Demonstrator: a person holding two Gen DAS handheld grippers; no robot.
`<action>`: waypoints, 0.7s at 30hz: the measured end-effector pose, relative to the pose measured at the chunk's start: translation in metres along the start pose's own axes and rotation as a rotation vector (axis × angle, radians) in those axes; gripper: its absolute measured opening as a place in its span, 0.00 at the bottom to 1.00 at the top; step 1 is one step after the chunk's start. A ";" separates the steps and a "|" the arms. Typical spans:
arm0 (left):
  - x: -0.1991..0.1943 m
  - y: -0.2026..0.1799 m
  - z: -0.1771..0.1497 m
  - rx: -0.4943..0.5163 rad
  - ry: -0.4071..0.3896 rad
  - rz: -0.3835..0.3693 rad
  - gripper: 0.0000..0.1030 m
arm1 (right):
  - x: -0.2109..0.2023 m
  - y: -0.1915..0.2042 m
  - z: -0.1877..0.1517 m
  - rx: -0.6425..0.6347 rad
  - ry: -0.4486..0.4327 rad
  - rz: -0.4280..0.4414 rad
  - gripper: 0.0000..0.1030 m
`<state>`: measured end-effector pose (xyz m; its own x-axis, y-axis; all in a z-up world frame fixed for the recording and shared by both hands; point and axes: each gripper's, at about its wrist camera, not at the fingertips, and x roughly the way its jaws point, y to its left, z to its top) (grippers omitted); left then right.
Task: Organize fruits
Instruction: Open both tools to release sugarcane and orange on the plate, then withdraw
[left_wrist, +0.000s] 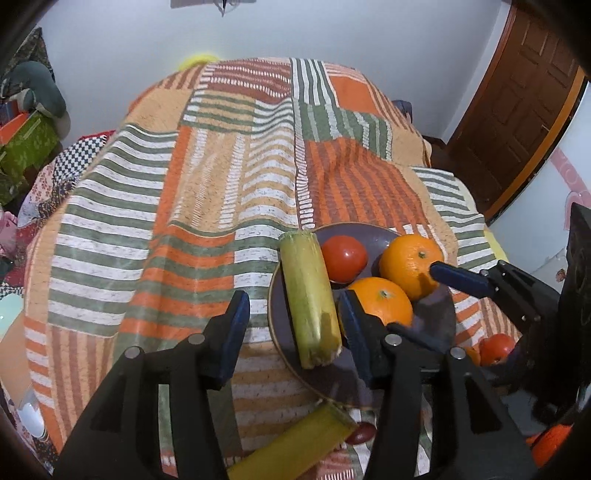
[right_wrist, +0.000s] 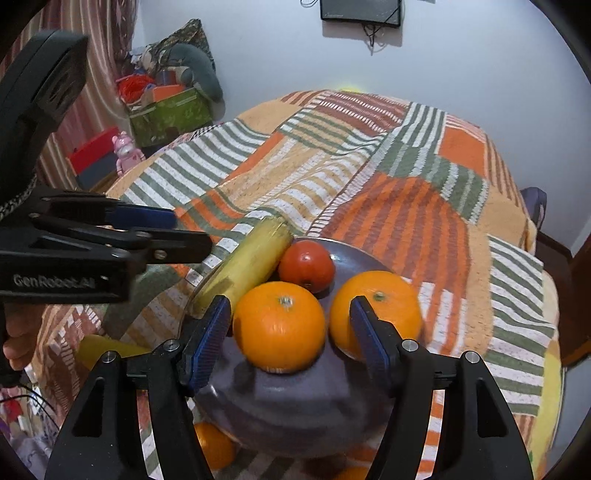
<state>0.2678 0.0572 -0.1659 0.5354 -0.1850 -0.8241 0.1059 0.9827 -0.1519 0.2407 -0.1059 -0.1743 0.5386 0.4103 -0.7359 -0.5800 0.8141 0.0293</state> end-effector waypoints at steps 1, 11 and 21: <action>-0.005 0.000 -0.002 0.000 -0.007 0.003 0.51 | -0.005 -0.001 -0.001 0.003 -0.006 -0.004 0.62; -0.052 0.001 -0.037 0.026 -0.061 0.048 0.64 | -0.055 -0.017 -0.022 0.045 -0.052 -0.071 0.65; -0.043 0.014 -0.082 -0.004 0.033 0.058 0.67 | -0.086 -0.040 -0.065 0.120 -0.017 -0.158 0.65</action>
<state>0.1776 0.0797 -0.1767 0.5124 -0.1276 -0.8492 0.0721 0.9918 -0.1055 0.1780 -0.2008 -0.1560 0.6282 0.2798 -0.7259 -0.4110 0.9116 -0.0043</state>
